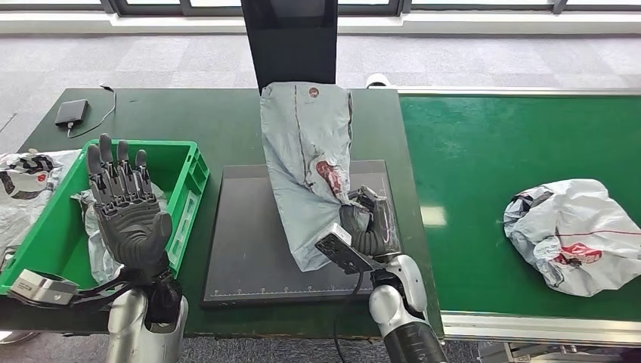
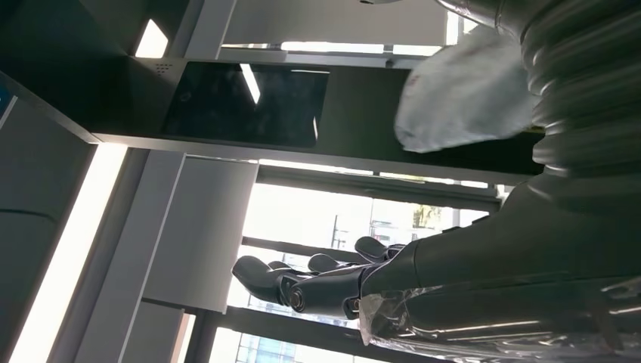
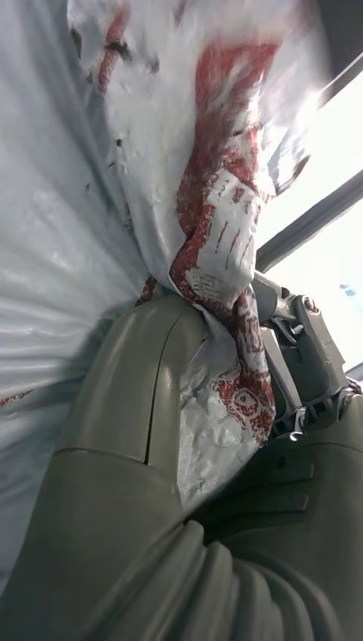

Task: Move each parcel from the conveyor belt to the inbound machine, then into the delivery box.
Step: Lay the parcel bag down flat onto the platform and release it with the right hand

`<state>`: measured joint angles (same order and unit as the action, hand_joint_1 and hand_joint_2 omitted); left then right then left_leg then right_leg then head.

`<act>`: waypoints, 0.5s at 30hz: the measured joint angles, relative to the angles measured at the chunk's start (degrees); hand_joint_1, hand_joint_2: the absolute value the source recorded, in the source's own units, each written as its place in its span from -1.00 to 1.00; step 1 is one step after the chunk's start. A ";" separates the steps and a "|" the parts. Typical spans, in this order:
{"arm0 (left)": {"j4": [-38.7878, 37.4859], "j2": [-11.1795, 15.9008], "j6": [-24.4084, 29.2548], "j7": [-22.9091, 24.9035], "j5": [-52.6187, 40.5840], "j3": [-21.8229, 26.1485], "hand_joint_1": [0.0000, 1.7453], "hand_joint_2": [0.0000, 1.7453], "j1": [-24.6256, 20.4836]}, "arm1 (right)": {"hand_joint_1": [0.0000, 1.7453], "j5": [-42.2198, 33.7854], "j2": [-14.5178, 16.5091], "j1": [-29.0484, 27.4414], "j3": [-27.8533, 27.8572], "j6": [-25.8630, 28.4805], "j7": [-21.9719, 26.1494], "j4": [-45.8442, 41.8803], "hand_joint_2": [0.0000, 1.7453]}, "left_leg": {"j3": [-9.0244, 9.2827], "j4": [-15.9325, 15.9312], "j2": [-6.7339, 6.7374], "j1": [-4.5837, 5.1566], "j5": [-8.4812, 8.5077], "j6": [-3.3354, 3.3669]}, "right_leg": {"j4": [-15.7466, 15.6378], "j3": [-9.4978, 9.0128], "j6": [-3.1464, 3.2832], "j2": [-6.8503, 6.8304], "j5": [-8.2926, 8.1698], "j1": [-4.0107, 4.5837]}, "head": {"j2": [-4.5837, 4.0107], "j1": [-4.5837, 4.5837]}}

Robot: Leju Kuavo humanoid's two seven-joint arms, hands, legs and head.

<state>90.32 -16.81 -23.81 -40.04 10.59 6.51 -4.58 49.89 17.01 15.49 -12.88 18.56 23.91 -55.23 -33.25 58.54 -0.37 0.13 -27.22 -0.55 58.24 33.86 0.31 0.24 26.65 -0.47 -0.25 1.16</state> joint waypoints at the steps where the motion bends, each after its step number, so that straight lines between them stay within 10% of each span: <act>1: 0.01 0.00 -0.07 0.00 0.00 0.00 -1.00 1.00 0.00 | 1.00 0.93 0.00 0.78 -0.06 -0.87 -2.34 2.06 1.00 | 0.00 0.00 0.00 0.00 0.00 0.00 | 0.00 0.00 0.00 0.00 0.00 0.00 | 0.00 0.00; 8: -0.34 0.00 0.12 0.00 -0.80 0.00 -1.00 1.00 -0.06 | 1.00 3.88 0.07 4.44 -0.33 -3.53 -7.09 15.54 1.00 | 0.00 0.01 -0.03 0.00 0.01 -0.01 | 0.00 0.00 0.00 -0.02 0.00 0.00 | 0.00 0.00; 12: -1.02 0.00 0.22 0.00 -1.62 0.00 -1.00 1.00 -0.12 | -0.75 5.85 0.24 5.64 -0.97 -4.59 -8.43 19.97 1.00 | 0.01 0.01 0.01 0.00 -0.01 -0.02 | 0.00 0.02 0.00 0.00 0.00 0.00 | 0.01 0.00; 15: -1.56 0.00 0.56 0.00 -2.21 0.00 -1.00 1.00 -0.16 | -1.00 7.21 0.34 6.64 -1.33 -5.08 -9.03 21.99 1.00 | 0.04 0.01 0.06 0.00 -0.03 -0.05 | -0.01 0.02 0.01 0.02 0.00 0.00 | 0.00 0.00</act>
<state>88.75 -16.81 -23.24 -40.04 8.38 6.51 -4.73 57.10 17.35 22.13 -14.21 13.48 14.87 -33.24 -33.21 58.55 -0.31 0.13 -27.25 -0.60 58.23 33.88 0.32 0.25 26.66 -0.47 -0.25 1.16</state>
